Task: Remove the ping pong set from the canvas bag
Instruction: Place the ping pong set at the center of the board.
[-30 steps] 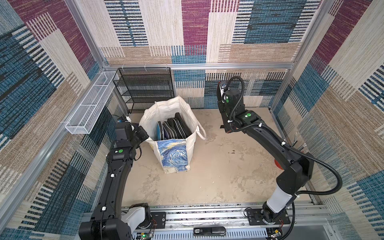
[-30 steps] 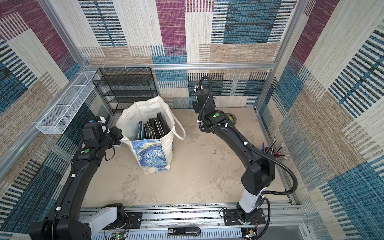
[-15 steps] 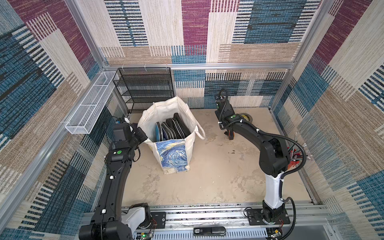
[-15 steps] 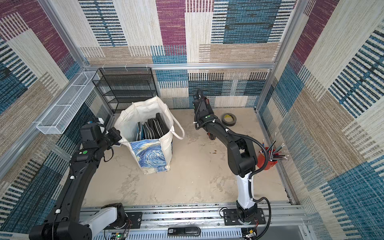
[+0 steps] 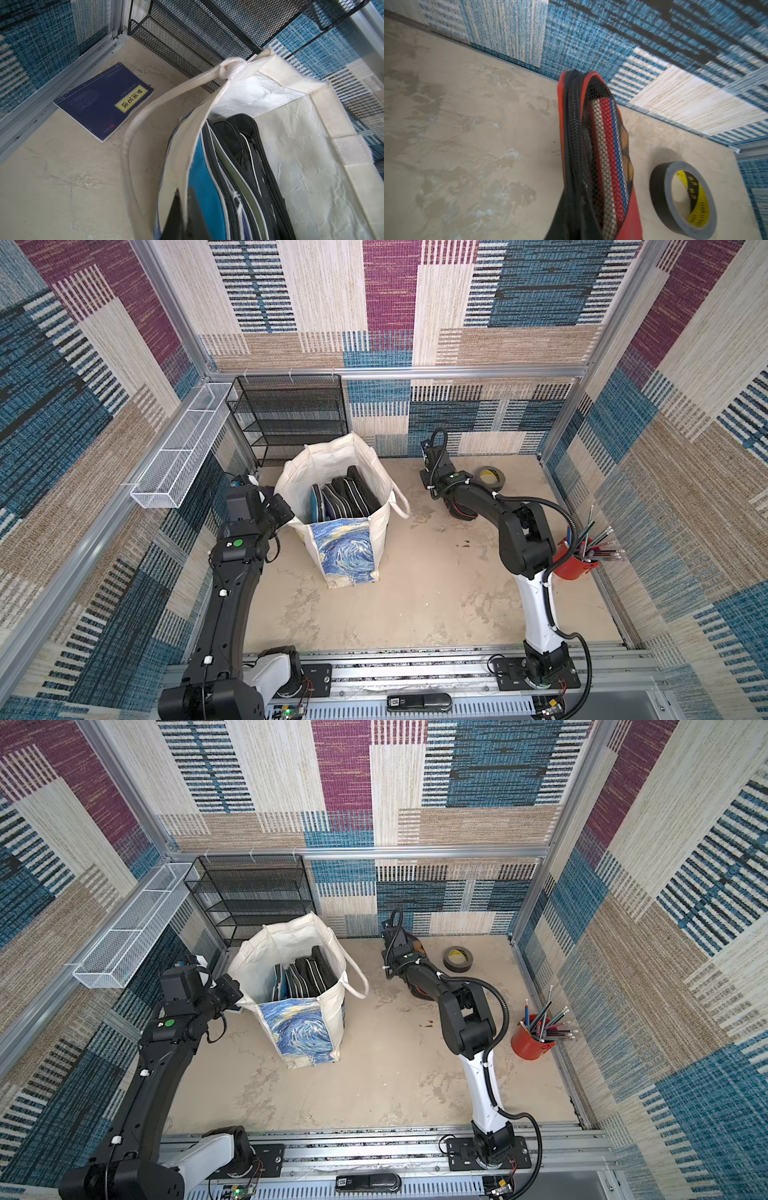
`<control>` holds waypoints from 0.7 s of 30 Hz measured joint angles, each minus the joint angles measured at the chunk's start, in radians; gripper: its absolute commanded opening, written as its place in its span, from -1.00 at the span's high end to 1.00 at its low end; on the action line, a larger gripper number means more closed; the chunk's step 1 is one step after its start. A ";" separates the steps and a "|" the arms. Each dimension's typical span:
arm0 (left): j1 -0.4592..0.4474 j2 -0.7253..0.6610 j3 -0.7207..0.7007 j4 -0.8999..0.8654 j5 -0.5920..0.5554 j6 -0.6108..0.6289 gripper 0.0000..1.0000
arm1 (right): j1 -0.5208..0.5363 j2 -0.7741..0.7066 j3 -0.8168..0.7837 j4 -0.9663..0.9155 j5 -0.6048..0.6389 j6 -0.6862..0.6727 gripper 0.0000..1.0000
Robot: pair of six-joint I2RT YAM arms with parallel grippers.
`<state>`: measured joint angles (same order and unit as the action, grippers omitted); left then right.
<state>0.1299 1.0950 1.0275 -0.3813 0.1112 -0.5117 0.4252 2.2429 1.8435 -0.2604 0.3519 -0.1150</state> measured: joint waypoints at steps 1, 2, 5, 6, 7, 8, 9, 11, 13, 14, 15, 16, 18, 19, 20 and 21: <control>0.000 0.001 0.002 -0.001 0.000 0.000 1.00 | 0.000 0.006 0.008 -0.009 -0.018 0.014 0.85; 0.000 0.003 0.003 -0.001 0.000 0.000 1.00 | -0.001 0.010 0.014 -0.018 -0.036 0.026 0.76; 0.001 0.003 0.003 -0.001 -0.001 0.000 1.00 | -0.001 0.018 0.033 -0.040 -0.095 0.057 0.77; 0.001 0.003 0.003 -0.001 -0.001 0.000 1.00 | 0.000 0.018 0.036 -0.044 -0.113 0.065 0.74; 0.001 0.003 0.003 -0.001 -0.001 0.000 1.00 | 0.000 0.018 0.039 -0.045 -0.129 0.073 0.70; 0.001 0.003 0.003 -0.001 -0.001 0.000 1.00 | 0.000 0.019 0.044 -0.048 -0.145 0.082 0.59; 0.001 0.003 0.003 -0.001 -0.002 0.000 1.00 | 0.000 0.021 0.050 -0.048 -0.163 0.091 0.44; 0.001 0.003 0.003 -0.001 -0.003 0.000 1.00 | 0.000 0.027 0.061 -0.046 -0.202 0.110 0.35; 0.001 0.004 0.003 -0.001 -0.003 0.000 1.00 | 0.000 0.033 0.070 -0.044 -0.228 0.121 0.35; 0.001 0.004 0.003 -0.001 -0.003 0.000 1.00 | 0.000 0.034 0.070 -0.043 -0.229 0.127 0.35; 0.002 0.004 0.003 -0.001 -0.003 0.000 1.00 | 0.001 0.035 0.070 -0.043 -0.232 0.133 0.33; 0.002 0.003 0.003 -0.001 -0.004 0.000 1.00 | 0.001 0.035 0.070 -0.043 -0.248 0.137 0.28; 0.003 0.003 0.003 -0.001 -0.004 0.001 1.00 | 0.001 0.036 0.070 -0.043 -0.255 0.145 0.16; 0.004 0.003 0.003 -0.002 -0.004 0.003 1.00 | 0.000 0.036 0.070 -0.043 -0.262 0.149 0.09; 0.005 0.003 0.003 -0.002 -0.004 0.003 1.00 | 0.000 0.036 0.068 -0.041 -0.268 0.151 0.02; 0.005 0.003 0.003 -0.002 -0.004 0.003 1.00 | 0.000 0.035 0.066 -0.037 -0.274 0.153 -0.05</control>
<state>0.1345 1.0985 1.0302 -0.3828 0.1070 -0.5091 0.4252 2.2784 1.9091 -0.2974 0.0784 0.0380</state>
